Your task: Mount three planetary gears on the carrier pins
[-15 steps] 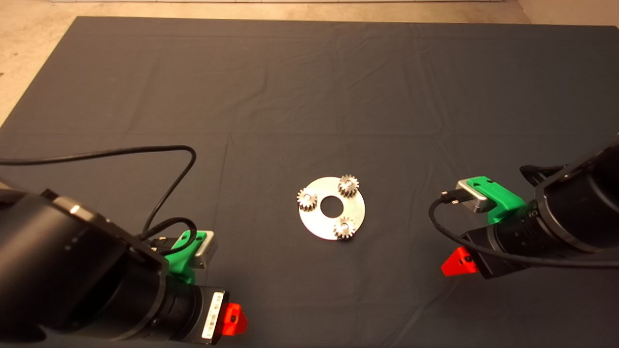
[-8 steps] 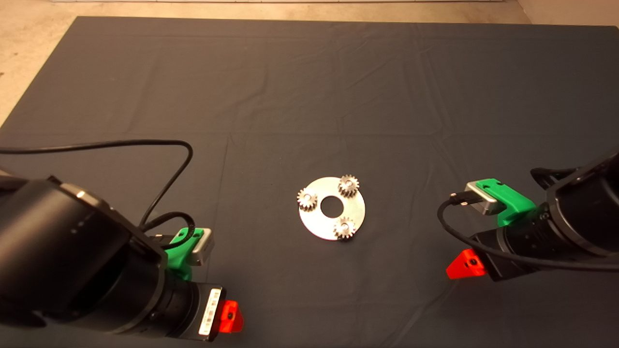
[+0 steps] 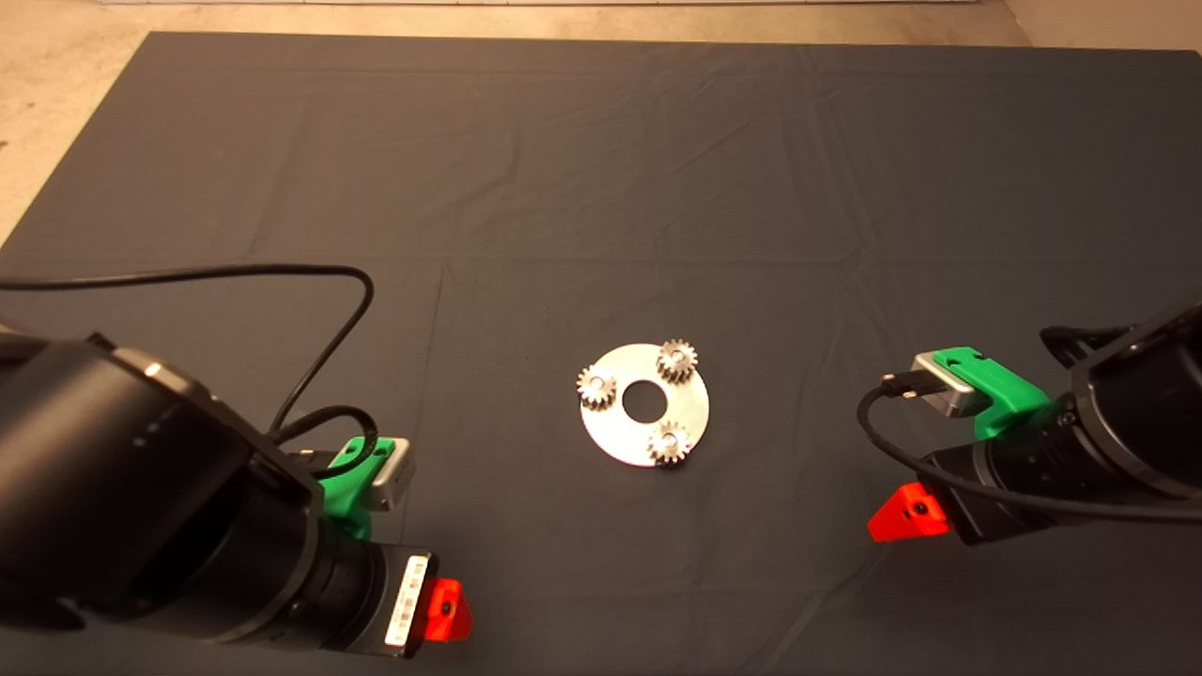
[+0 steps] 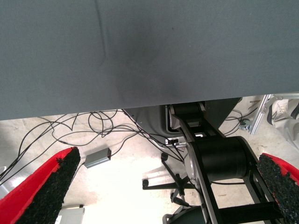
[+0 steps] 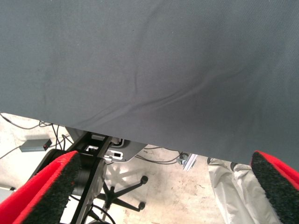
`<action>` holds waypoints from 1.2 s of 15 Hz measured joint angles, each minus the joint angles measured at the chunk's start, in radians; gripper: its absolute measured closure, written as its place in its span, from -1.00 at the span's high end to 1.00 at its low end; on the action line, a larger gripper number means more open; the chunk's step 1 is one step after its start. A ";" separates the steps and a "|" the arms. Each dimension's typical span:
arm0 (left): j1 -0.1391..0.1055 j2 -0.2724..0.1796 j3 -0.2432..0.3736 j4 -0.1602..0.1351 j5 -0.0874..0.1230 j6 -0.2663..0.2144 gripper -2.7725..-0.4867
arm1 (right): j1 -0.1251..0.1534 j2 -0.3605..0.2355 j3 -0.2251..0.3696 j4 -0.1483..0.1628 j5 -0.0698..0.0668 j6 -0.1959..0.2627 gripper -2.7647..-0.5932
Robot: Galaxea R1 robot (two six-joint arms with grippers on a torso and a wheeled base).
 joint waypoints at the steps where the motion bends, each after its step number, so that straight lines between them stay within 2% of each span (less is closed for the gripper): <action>1: -0.003 0.000 0.000 0.000 0.000 0.000 0.99 | 0.000 0.000 0.001 0.000 0.000 0.000 0.97; 6: -0.005 0.000 0.000 -0.003 0.000 0.000 0.99 | -0.001 -0.003 0.002 0.001 0.000 0.000 0.97; 11: -0.010 0.000 0.000 -0.003 0.000 0.000 0.99 | -0.029 -0.005 0.002 0.003 0.001 0.017 0.97; 18: -0.013 0.000 0.000 -0.003 0.000 0.000 0.99 | -0.034 -0.005 0.002 0.003 0.000 0.023 0.97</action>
